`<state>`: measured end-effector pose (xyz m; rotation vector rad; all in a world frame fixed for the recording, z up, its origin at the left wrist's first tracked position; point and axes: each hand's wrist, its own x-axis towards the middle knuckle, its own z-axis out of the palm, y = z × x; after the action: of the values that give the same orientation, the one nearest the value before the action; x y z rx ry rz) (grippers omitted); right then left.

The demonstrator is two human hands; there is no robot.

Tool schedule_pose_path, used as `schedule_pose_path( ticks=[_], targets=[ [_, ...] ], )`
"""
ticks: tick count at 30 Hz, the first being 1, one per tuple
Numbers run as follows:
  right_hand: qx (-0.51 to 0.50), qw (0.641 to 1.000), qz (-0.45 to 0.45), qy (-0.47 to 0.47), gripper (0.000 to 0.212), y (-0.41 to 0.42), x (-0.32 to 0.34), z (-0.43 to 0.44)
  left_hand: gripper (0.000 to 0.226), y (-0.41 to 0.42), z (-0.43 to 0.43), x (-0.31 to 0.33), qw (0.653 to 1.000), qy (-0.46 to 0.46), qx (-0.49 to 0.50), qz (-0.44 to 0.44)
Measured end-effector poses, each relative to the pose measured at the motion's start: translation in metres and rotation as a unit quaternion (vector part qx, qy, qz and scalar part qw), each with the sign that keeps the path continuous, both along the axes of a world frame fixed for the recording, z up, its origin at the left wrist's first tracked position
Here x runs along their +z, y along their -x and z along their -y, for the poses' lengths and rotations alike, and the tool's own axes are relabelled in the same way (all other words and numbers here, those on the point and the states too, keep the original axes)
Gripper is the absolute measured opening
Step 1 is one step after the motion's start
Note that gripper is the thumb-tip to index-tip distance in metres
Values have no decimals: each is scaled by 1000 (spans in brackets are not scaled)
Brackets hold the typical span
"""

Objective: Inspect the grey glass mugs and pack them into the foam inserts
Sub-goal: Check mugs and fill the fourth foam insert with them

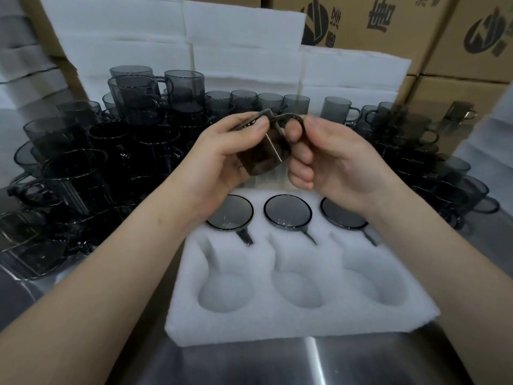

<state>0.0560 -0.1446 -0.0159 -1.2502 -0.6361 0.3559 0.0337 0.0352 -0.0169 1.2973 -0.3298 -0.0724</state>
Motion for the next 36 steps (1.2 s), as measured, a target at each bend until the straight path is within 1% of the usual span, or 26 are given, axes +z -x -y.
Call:
schedule_pose_path(
  ticks=[2, 5, 7, 9, 10, 12, 13, 15, 18, 19, 21, 22, 25, 27, 28, 29, 32, 34, 36],
  targets=[
    [-12, 999, 30, 12, 22, -1, -1, -1, 41, -1, -3, 0, 1000, 4, -13, -13],
    [-39, 997, 60, 29, 22, -2, -1, -3, 38, -3, -6, -3, 999, 23, -14, -22],
    [-27, 998, 46, 19, 23, -2, -2, -4, 40, -4, -6, -4, 1000, 11, -17, -15],
    [-13, 999, 25, 17, 27, -3, -2, -3, 48, -5, -4, -4, 1000, -7, -16, -1],
    [-11, 1000, 19, 23, 29, -3, -2, -2, 47, -5, -4, -4, 1000, -7, -11, 7],
    [-20, 999, 13, 44, 37, -4, -2, 0, 39, -5, -3, -6, 1000, -6, 0, 30],
    [-36, 998, 11, 53, 40, -4, -2, 0, 38, -5, -2, -7, 999, -19, 5, 48],
    [-87, 994, 9, 58, 43, -5, -1, -3, 41, -3, 0, -7, 993, -74, 27, 90],
    [-155, 986, 17, 60, 47, -6, -1, -6, 42, 1, 6, -6, 972, -163, 80, 150],
    [-168, 983, 17, 64, 48, -6, -1, -6, 42, 3, 7, -5, 964, -180, 97, 168],
    [-179, 982, 19, 64, 54, -4, 0, -4, 41, 3, 6, -5, 957, -185, 122, 186],
    [-181, 981, 31, 58, 54, -3, 1, -4, 41, 3, 6, -4, 958, -179, 130, 182],
    [-185, 972, 130, 65, 35, 1, 2, -4, 42, -1, 3, -4, 976, -128, 130, 123],
    [-192, 963, 163, 93, 43, 2, 2, -5, 37, -3, -2, -4, 987, -83, 113, 82],
    [-199, 959, 173, 105, 46, 3, 1, -5, 35, -4, -4, -4, 989, -80, 107, 70],
    [-210, 951, 193, 122, 47, 5, 0, -6, 36, -5, -6, -5, 989, -89, 103, 65],
    [-246, 911, 268, 196, 47, 11, 1, -9, 39, -5, -9, -8, 988, -112, 92, 55],
    [-256, 891, 294, 232, 50, 13, 4, -10, 37, -5, -8, -9, 989, -109, 90, 51],
    [-259, 886, 297, 246, 49, 15, 9, -9, 39, -5, -8, -8, 989, -112, 84, 43]
  ],
)
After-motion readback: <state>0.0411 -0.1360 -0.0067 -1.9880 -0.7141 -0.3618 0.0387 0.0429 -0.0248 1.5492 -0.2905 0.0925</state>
